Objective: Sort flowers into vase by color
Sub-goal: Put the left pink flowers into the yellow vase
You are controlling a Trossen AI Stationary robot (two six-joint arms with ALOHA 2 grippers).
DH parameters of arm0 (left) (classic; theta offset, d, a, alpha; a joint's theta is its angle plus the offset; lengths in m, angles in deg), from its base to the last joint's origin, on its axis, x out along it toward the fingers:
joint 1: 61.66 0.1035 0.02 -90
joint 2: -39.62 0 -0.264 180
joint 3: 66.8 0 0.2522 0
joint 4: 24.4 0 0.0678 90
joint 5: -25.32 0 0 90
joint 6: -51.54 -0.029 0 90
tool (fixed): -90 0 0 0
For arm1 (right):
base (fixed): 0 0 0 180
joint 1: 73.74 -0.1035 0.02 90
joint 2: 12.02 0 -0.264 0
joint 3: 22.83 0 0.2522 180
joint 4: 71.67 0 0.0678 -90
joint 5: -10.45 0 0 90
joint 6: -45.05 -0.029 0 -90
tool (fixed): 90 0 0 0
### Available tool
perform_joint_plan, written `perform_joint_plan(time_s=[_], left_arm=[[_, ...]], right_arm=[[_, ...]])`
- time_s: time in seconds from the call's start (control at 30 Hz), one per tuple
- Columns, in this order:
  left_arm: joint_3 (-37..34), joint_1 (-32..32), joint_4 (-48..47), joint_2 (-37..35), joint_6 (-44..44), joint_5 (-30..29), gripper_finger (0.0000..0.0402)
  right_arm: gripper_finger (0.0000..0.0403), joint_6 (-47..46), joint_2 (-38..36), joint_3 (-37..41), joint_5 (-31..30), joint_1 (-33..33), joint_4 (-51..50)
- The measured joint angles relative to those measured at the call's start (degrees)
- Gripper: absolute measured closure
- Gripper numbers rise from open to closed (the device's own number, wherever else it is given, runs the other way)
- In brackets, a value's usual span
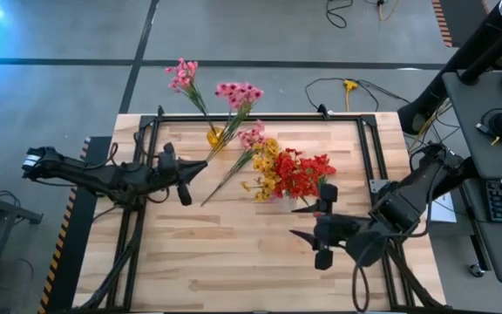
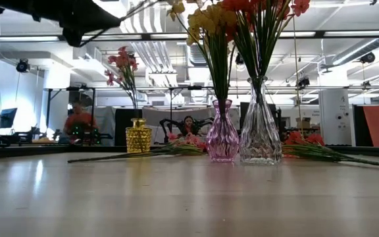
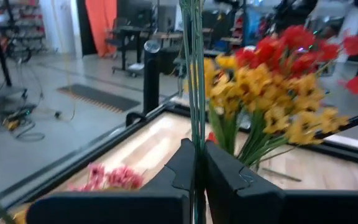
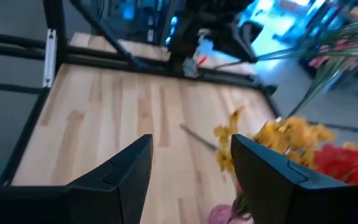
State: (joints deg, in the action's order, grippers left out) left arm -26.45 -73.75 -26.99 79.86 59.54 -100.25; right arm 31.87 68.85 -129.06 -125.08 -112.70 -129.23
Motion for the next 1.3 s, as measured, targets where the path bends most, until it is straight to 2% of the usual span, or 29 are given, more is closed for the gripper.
perform_joint_plan(time_s=[0.1,0.27,0.53,0.63,0.77,0.87,1.0,1.13,1.3], left_arm=[[0.00,-1.64,4.30,-0.02,-2.98,0.00,0.0399],[0.00,-6.27,13.08,1.24,-10.33,0.08,0.0399],[-0.04,-13.32,26.93,7.65,-18.34,0.13,0.0400],[-0.04,-15.12,33.22,11.75,-21.55,0.24,0.0400],[-0.04,-16.17,41.39,17.43,-24.87,0.82,0.0400],[-0.04,-16.26,48.09,22.54,-27.31,3.93,0.0400],[-0.04,-16.35,58.07,28.18,-30.57,7.72,0.0400],[-0.04,-16.35,63.86,33.40,-34.11,15.09,0.0400],[1.17,-16.35,70.59,38.62,-36.29,15.58,0.0400]], right_arm=[[0.0193,2.42,0.36,0.41,-2.12,-0.29,2.25],[0.0193,5.12,1.84,1.20,-2.30,-0.29,5.71],[0.0193,12.60,5.14,3.08,-2.33,-0.27,16.06],[0.0193,16.86,6.01,4.73,-0.46,0.16,22.79],[0.0193,20.30,6.38,6.67,5.00,1.53,30.23],[0.0193,22.19,6.38,9.12,7.68,3.10,36.60],[0.0193,23.71,6.38,11.86,8.03,5.03,42.03],[0.0193,25.16,6.36,15.42,8.07,6.90,50.28],[0.0193,28.12,6.40,18.90,10.21,8.34,62.10]])
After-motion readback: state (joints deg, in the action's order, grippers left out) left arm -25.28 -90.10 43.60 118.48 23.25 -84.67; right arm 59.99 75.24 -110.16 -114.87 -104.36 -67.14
